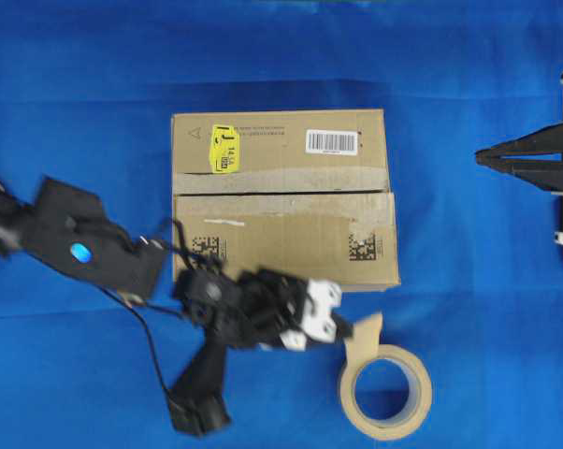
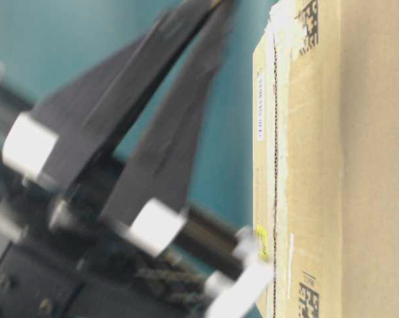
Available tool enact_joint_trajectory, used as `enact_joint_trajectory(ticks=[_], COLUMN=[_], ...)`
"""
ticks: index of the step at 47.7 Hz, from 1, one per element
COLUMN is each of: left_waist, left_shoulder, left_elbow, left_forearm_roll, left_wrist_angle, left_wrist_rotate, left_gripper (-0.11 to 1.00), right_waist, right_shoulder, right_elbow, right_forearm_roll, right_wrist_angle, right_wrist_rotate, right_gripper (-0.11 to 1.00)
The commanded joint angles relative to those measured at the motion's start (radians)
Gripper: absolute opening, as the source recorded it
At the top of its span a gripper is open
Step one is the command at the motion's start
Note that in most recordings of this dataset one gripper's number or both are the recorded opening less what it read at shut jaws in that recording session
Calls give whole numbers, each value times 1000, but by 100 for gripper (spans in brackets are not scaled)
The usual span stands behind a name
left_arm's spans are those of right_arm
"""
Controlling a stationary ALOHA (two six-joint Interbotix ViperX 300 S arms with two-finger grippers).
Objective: Apply tape along the seams of the closed cardboard box to seal it securely.
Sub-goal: 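Peel the strip off the roll and press it onto the box seam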
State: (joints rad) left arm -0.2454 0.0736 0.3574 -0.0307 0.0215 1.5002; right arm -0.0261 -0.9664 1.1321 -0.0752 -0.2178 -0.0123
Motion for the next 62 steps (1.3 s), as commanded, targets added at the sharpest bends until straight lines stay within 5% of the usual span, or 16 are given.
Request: enact_joint_trajectory(ticks=[1,25,62], left_waist=[29,238,304], left_shoulder=[-87,-249,-198], left_elbow=[40,230,318], left_forearm_roll=[2,2,-3], left_wrist_angle=[-9,-31,-21], left_wrist_rotate=[8,17,5], left_gripper=[0,0,0], right_waist=[2,3,2], right_shoulder=[8,25,72], right_elbow=[-21,-17,-11], right_forearm_roll=[-2,-2,0], right_wrist_angle=[-8,-12,-29], right_wrist_rotate=[2,5,11], right_gripper=[0,0,0])
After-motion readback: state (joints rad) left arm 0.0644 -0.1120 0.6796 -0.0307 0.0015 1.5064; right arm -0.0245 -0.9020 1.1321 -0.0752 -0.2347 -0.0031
